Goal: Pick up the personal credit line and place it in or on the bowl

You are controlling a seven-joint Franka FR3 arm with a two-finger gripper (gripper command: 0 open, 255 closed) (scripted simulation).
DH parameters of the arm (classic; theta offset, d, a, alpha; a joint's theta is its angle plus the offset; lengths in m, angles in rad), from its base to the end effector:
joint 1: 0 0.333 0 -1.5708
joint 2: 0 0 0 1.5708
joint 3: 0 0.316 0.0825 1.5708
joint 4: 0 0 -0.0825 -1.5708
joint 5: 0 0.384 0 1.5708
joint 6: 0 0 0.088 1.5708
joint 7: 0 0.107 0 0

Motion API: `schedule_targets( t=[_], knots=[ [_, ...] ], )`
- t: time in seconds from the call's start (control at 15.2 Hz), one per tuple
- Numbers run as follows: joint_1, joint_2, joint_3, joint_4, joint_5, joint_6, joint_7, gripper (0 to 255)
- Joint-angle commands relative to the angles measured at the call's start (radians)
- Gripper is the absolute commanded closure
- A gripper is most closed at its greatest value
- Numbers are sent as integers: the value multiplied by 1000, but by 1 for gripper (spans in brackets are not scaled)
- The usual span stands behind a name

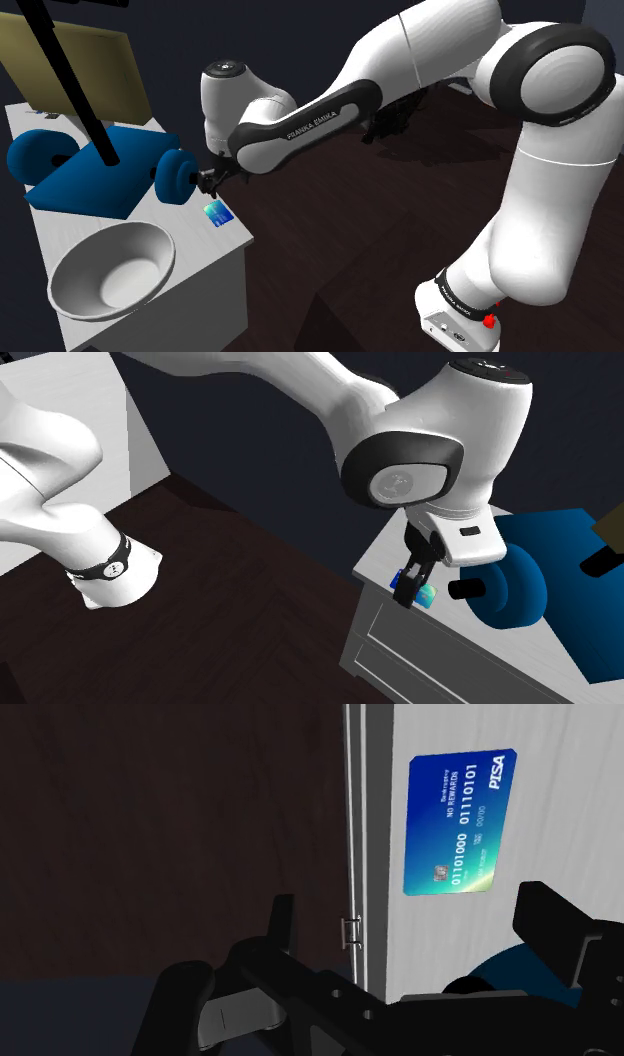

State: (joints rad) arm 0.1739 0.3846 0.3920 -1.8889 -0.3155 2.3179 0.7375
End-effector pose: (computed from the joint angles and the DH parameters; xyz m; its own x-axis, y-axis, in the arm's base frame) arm 0.5471 0.3226 0.3236 0.9922 0.0043 0.1247 0.0010 -0.9997 0.0263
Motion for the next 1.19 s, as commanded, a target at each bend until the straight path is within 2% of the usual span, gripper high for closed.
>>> schedule_targets(
  t=[0.0,0.2,0.73,1.12],
  knots=[
    [36,78,-11,90,-36,-13,27,0],
    [82,181,-30,207,-74,-26,51,0],
    [95,252,-54,217,-105,34,68,0],
    [94,252,-53,217,-106,34,68,0]
  ],
)
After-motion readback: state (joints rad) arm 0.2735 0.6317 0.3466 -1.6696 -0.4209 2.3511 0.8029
